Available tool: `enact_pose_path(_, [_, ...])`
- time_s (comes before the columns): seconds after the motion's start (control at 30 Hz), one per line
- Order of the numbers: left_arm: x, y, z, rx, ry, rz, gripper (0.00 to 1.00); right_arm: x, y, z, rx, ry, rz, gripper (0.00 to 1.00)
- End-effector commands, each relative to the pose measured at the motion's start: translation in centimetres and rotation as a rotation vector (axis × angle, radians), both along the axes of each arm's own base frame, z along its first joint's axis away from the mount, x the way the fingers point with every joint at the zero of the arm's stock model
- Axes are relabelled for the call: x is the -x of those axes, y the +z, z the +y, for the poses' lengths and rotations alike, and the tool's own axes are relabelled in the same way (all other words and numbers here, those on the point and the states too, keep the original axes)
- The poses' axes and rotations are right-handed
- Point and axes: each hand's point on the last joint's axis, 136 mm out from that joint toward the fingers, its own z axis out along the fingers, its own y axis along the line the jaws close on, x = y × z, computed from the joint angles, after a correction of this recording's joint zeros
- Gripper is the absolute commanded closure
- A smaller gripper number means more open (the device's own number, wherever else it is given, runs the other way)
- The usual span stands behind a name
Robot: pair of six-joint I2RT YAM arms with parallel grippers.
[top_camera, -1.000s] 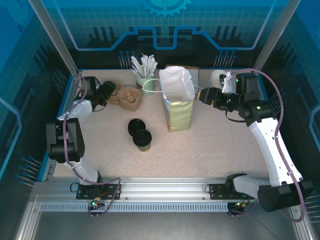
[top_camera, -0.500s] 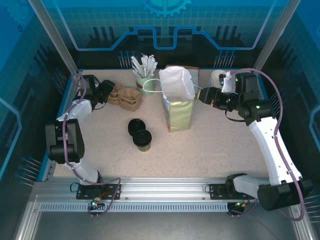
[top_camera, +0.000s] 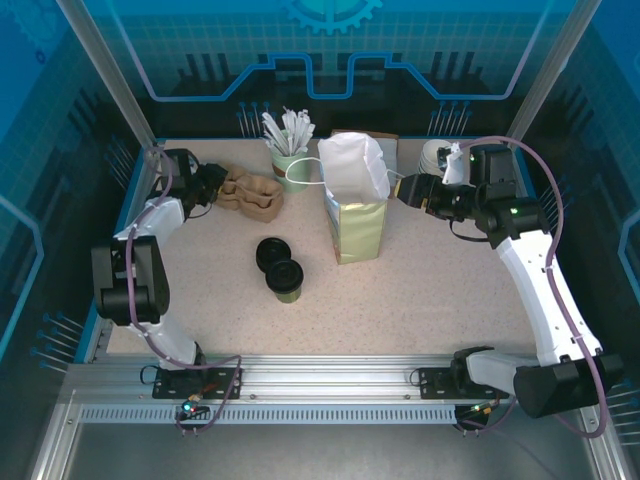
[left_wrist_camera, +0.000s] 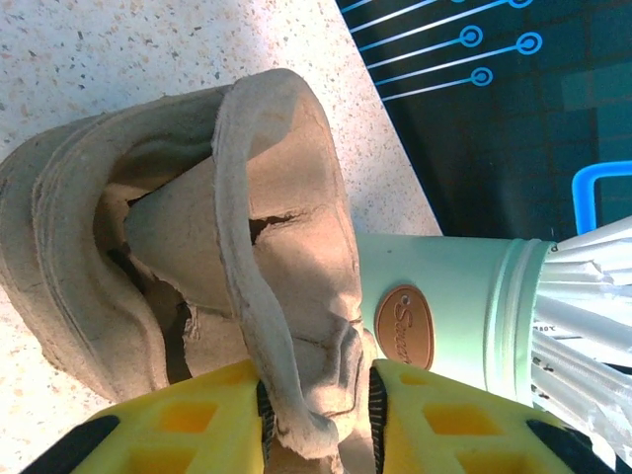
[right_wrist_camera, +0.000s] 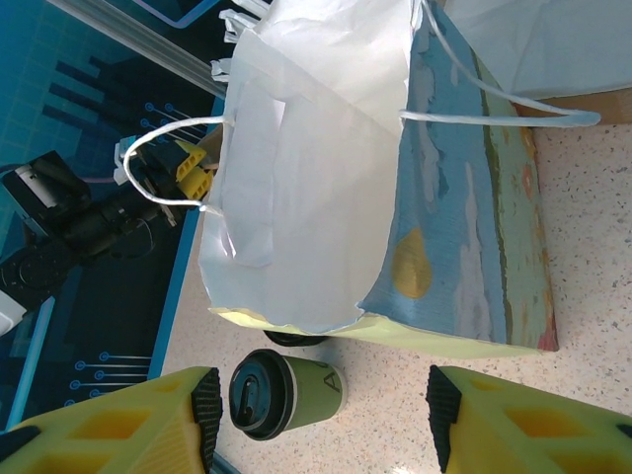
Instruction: Pack the takeout coffee
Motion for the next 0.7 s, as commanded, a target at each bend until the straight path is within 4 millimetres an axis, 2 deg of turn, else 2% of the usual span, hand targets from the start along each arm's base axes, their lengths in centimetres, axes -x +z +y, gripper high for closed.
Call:
enact_pose_path(0.0, [-0.8,0.1,0.8,-0.004,0.026,-0.004,0.71,0.0,0.6,0.0,-0.012,0.012,-0.012,0.41])
enact_pose_path(0.13, [-0.9,-0.3,0.9,-0.007,0.031,0.006,0.78,0.2,0.6,-0.2,-0.006,0.009,-0.012,0.41])
enact_pose_path(0.3, [-1.0,0.8,0.7,0.005,0.031,-0.021,0.87,0.2,0.7,-0.4,-0.010,0.007,-0.013,0.41])
enact_pose_path(0.47, [-0.9,3.1,0.3,0.035,0.033,-0.075,0.93,0.3,0.8,-0.4,-0.011,0.004,-0.016,0.41])
enact_pose_path(0.67, [0.1,7.9,0.3,0.021,0.036,-0.158,0.95,0.5,0.9,-0.5,-0.014,0.003,-0.021,0.41])
